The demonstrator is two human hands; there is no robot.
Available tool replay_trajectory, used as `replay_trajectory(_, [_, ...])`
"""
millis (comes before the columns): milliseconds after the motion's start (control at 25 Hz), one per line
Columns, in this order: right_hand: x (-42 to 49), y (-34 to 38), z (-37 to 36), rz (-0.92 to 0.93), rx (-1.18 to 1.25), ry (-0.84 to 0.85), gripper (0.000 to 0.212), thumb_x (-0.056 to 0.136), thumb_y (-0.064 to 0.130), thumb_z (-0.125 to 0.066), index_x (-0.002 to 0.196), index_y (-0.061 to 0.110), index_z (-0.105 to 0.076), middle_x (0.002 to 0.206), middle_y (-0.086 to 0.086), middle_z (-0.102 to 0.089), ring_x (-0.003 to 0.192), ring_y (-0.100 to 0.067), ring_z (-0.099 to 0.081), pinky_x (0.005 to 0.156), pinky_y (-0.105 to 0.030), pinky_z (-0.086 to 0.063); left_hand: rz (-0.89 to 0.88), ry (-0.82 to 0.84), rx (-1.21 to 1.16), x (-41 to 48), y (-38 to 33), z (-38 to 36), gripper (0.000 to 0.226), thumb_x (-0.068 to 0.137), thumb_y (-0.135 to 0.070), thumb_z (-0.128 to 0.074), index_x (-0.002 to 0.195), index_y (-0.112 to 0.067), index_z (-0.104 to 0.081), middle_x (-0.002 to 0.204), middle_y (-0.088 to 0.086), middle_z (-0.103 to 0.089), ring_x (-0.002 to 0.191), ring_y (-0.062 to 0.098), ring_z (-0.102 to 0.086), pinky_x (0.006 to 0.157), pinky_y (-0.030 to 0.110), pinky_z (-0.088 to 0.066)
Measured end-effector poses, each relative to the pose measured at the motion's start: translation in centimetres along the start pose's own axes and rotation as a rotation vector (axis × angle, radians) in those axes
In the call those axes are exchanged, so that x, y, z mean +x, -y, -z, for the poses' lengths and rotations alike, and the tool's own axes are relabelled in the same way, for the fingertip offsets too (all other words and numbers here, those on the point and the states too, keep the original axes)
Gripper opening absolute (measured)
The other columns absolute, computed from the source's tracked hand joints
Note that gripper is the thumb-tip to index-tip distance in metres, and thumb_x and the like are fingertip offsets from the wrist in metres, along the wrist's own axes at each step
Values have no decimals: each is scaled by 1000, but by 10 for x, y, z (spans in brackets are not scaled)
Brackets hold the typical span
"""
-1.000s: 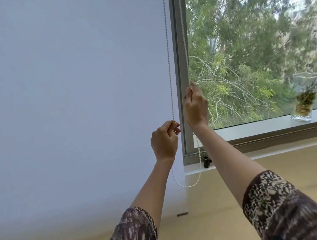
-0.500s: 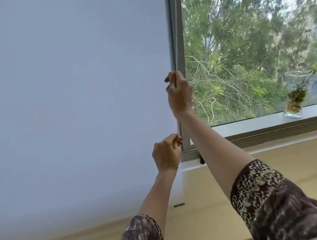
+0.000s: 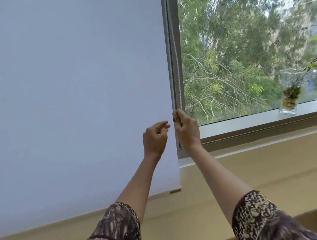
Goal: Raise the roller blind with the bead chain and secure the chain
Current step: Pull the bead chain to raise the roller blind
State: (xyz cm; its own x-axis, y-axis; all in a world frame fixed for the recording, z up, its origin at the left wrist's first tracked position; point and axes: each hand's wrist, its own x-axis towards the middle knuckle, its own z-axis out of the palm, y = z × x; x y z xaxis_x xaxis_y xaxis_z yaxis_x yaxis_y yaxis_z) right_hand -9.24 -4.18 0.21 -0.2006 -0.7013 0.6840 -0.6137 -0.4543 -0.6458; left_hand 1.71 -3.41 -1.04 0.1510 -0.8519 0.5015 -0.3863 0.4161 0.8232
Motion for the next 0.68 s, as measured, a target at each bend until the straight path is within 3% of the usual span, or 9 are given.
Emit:
replay_trajectory(200, [-18,-12,-2,-29,-79,164,17,94,21,-42,79,18,-50,67,-8,-61,59,-31,-51,51,-31,-33,32,-66,-395,27,-47,-6,19,91,-17,-60,100,-6,-73,92,12,-75,86,19,-72,80,29,-56])
replay_trajectory(320, [-31,-19,-5,-45,-184,288,18,94,20,-39,77,21,-47,66,-4,-56,60,-29,-46,51,-30,-31,-17,-72,-493,42,-70,-12,23,93,-8,-57,107,7,-67,98,21,-72,79,19,-70,65,13,-52])
replay_trajectory(400, [-42,-29,-7,-61,-258,369,20,94,20,-38,76,24,-44,73,-9,-62,63,-29,-47,53,-30,-32,-35,-70,-534,52,-82,-14,22,93,-5,-55,107,9,-65,95,21,-71,69,13,-69,60,11,-50])
replay_trajectory(560, [-56,-46,-6,-134,-331,469,23,97,27,-37,77,19,-47,83,-12,-67,68,-29,-48,55,-31,-34,-44,-92,-485,60,-84,-18,17,92,-3,-56,94,7,-69,71,9,-69,59,13,-65,64,21,-57])
replay_trajectory(680, [-50,-54,-4,-210,-370,604,24,96,28,-37,79,20,-52,91,-13,-67,70,-29,-51,60,-30,-37,-64,-104,-320,52,-69,-22,17,92,-7,-58,86,-1,-73,69,8,-71,63,20,-69,71,33,-60])
